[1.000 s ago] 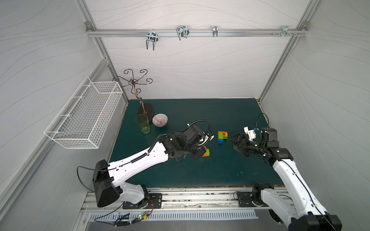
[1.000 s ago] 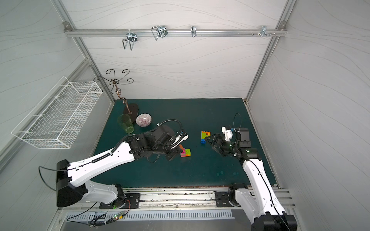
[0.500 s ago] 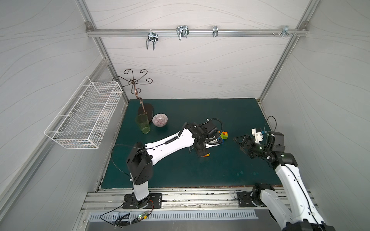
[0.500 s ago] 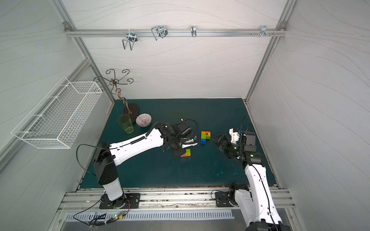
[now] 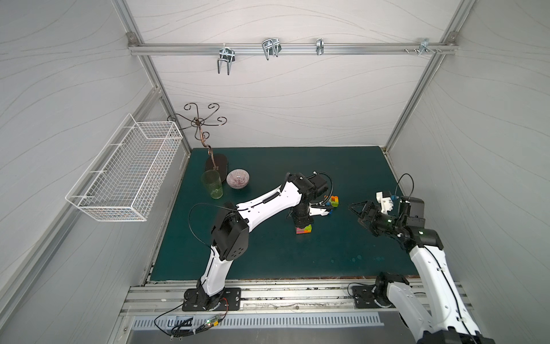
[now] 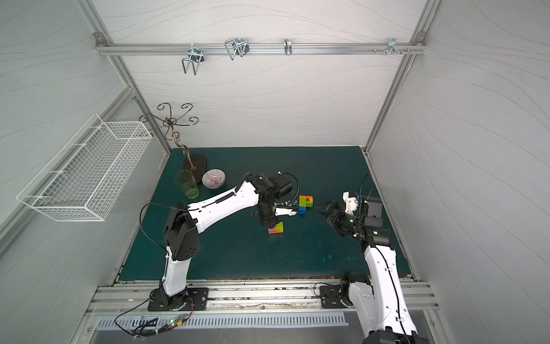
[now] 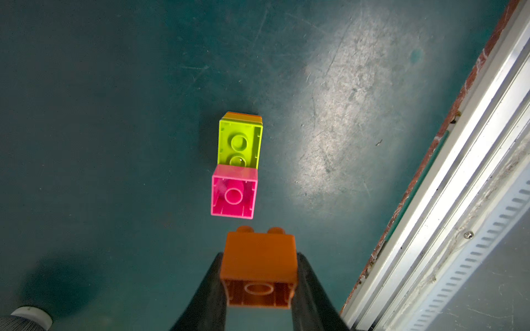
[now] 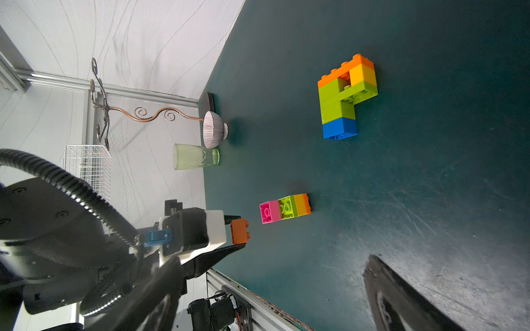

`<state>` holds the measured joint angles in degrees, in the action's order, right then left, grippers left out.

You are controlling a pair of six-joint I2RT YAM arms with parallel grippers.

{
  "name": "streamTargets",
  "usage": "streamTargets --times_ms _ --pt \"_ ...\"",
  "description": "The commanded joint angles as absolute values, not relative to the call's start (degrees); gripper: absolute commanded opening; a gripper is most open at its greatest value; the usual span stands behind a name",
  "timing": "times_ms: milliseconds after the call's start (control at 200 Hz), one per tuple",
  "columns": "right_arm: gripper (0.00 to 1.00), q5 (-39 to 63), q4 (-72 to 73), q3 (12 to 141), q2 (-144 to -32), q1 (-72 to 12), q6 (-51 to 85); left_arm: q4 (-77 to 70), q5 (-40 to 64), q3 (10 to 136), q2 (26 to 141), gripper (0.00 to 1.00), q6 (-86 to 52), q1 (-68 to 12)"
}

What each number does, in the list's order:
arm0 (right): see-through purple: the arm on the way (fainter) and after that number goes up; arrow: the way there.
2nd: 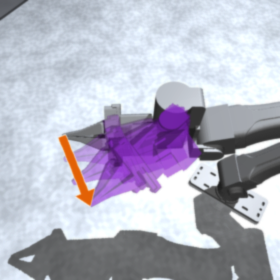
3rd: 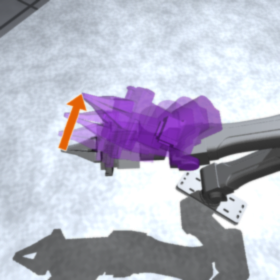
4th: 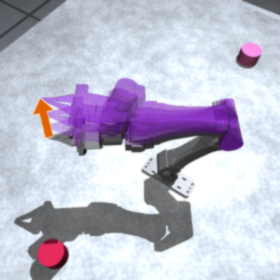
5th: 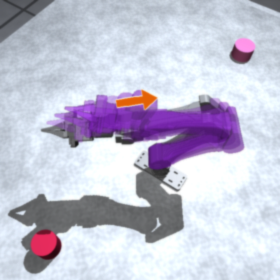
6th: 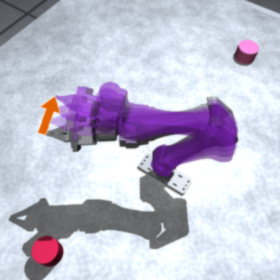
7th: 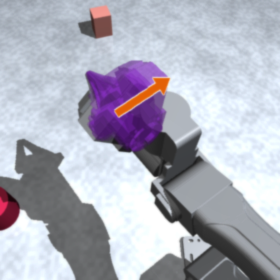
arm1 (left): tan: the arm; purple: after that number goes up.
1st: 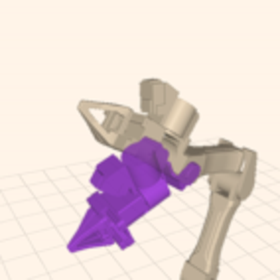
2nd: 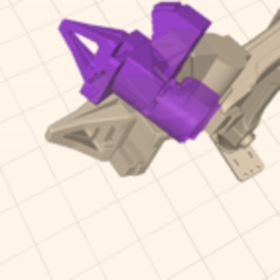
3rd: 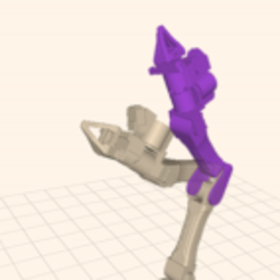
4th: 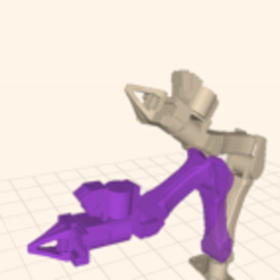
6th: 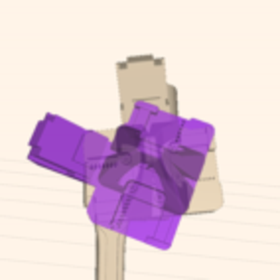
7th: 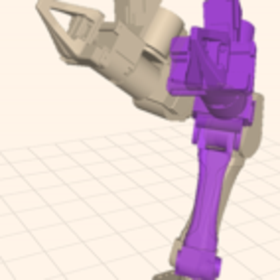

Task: Assemble the letter p with lego
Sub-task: Assemble the lego brick with the lego brick.

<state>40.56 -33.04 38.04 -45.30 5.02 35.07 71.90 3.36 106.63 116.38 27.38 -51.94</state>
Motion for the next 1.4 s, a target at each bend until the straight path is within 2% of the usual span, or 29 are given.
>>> streamTargets --times_ms 0,170,811,1396 --pt "0.99 41.76 -32.35 37.62 -45.78 5.37 34.90 73.58 1.52 108.25 117.67 0.20 29.59 -52.34" --pt "0.99 41.91 -32.10 37.88 -46.29 5.39 34.89 71.79 -2.26 108.11 118.80 0.21 30.67 -52.32" --pt "0.99 42.59 -32.08 37.71 -45.75 5.36 34.89 72.45 -1.36 111.53 125.49 0.22 31.91 -52.30" --pt "0.99 43.21 -31.51 37.44 -45.79 5.36 35.33 75.04 -2.40 112.04 125.29 0.23 29.27 -53.30"
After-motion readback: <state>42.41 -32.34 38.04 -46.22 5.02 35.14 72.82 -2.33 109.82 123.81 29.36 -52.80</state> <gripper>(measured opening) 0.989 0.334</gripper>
